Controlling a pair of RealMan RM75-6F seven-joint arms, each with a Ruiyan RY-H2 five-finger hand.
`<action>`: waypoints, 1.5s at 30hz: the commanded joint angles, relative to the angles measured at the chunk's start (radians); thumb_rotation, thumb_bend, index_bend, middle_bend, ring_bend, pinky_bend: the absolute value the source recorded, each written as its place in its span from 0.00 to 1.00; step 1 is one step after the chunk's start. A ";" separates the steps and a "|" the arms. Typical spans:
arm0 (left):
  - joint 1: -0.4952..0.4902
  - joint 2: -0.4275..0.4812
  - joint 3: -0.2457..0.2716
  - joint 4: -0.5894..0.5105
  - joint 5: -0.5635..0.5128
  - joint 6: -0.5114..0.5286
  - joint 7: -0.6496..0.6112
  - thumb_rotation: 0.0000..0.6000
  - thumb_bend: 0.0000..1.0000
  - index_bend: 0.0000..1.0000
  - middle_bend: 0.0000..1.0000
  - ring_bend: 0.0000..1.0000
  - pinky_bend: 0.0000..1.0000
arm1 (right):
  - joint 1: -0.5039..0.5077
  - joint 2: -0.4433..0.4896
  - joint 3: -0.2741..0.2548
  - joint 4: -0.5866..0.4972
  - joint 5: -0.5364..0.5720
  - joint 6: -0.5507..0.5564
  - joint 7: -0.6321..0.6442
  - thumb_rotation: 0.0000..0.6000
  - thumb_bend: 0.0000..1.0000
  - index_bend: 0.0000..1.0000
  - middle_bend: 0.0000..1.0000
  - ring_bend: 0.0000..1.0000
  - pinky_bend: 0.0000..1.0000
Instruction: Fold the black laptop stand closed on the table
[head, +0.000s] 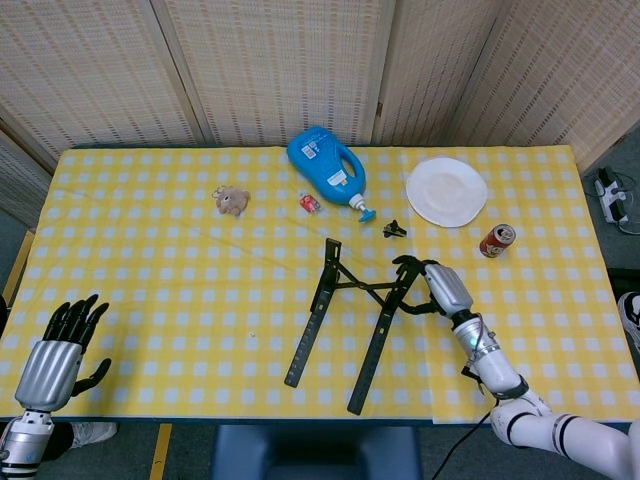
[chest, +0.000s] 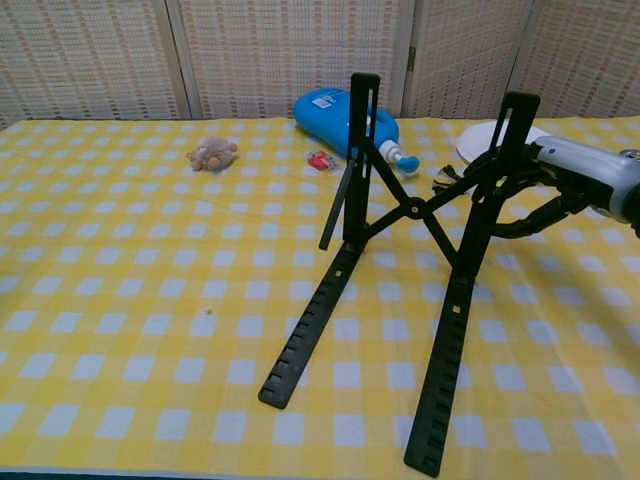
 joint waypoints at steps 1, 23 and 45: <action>0.000 -0.002 0.000 0.002 0.000 0.000 -0.002 1.00 0.35 0.00 0.03 0.04 0.00 | 0.001 0.000 0.002 -0.002 0.002 -0.002 -0.006 1.00 0.27 0.32 0.40 0.39 0.24; -0.004 -0.006 0.001 0.003 -0.002 -0.007 0.007 1.00 0.34 0.00 0.03 0.04 0.00 | 0.022 -0.019 0.016 0.036 0.010 -0.022 -0.067 1.00 0.44 0.47 0.50 0.47 0.27; -0.008 -0.012 0.003 0.000 0.002 -0.013 0.016 1.00 0.34 0.00 0.03 0.04 0.00 | 0.012 -0.022 0.014 0.047 0.014 -0.008 -0.107 1.00 0.60 0.59 0.62 0.53 0.30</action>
